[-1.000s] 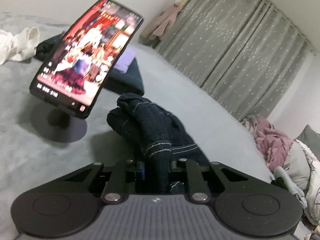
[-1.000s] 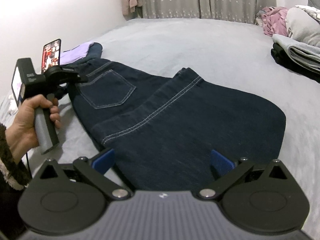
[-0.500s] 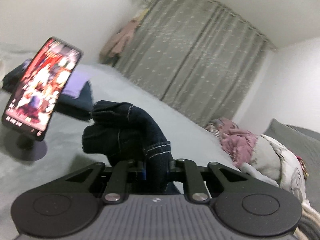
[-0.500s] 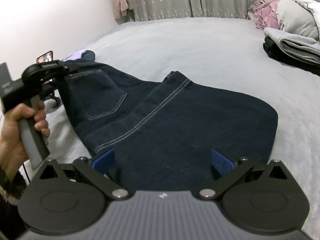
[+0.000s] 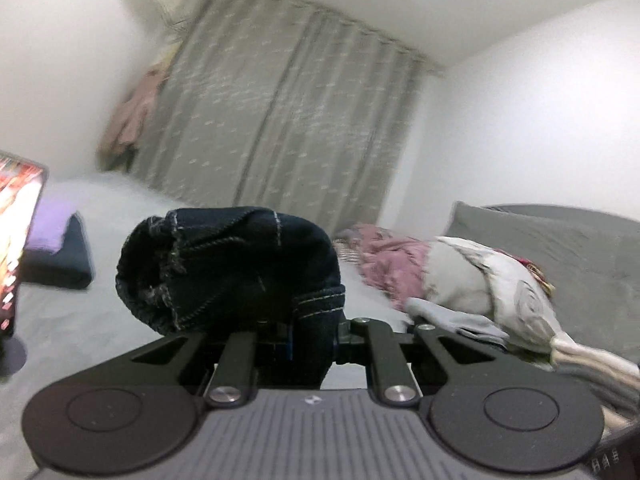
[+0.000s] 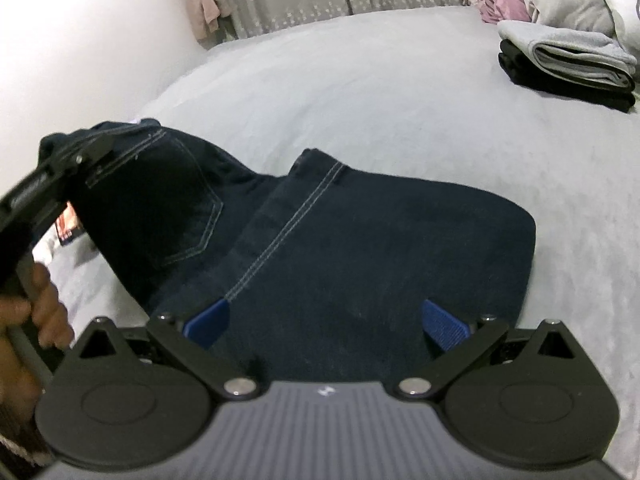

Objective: Fold clothes

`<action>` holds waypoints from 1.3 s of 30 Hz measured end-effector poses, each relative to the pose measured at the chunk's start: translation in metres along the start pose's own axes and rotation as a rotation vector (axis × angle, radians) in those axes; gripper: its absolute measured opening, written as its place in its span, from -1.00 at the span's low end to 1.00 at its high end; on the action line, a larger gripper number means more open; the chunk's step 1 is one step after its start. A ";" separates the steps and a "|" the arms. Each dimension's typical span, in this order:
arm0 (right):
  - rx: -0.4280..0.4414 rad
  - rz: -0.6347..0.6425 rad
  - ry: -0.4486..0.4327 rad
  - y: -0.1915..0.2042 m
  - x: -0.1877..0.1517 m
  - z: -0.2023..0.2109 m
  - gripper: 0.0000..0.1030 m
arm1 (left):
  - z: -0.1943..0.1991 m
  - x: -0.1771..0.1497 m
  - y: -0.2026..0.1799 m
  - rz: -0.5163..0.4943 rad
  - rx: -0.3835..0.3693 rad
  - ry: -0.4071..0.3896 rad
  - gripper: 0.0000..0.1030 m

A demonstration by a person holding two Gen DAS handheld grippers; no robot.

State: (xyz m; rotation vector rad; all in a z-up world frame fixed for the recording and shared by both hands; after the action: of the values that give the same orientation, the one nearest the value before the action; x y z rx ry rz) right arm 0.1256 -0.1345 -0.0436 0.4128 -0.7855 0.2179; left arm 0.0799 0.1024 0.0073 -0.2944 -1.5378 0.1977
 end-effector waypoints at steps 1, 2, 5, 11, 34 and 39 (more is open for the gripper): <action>0.003 -0.007 -0.003 0.000 0.002 0.001 0.99 | 0.000 -0.001 -0.010 -0.024 -0.037 -0.003 -0.71; 0.006 -0.013 -0.007 -0.001 0.004 0.002 0.99 | 0.002 -0.002 -0.021 -0.050 -0.074 -0.004 -0.71; 0.010 -0.032 -0.022 -0.004 0.010 0.006 0.99 | 0.004 -0.008 -0.050 -0.113 -0.171 0.000 -0.71; 0.017 -0.095 -0.043 -0.014 0.017 0.015 0.99 | 0.005 -0.040 -0.107 -0.254 -0.351 0.061 -0.71; 0.166 -0.516 -0.143 -0.081 0.032 0.041 0.99 | -0.017 -0.178 -0.169 -0.767 -0.509 0.330 -0.32; 0.215 -0.581 -0.142 -0.082 0.028 0.045 0.99 | -0.024 -0.181 -0.170 -0.684 -0.565 0.385 -0.14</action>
State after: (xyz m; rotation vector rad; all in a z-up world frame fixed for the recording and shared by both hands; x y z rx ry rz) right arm 0.1444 -0.2272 -0.0177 0.8472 -0.7514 -0.2757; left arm 0.0888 -0.1169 -0.1124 -0.2139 -1.2030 -0.8003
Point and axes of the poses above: each gripper's, at about its wrist camera, not at the fingertips, and z roughly against the way its jaws point, y to its left, x to its top, the point moved 9 cm from there along -z, roughly the way its jaws point, and after that the axes turned 4 degrees about -y, right-handed, at the moved point
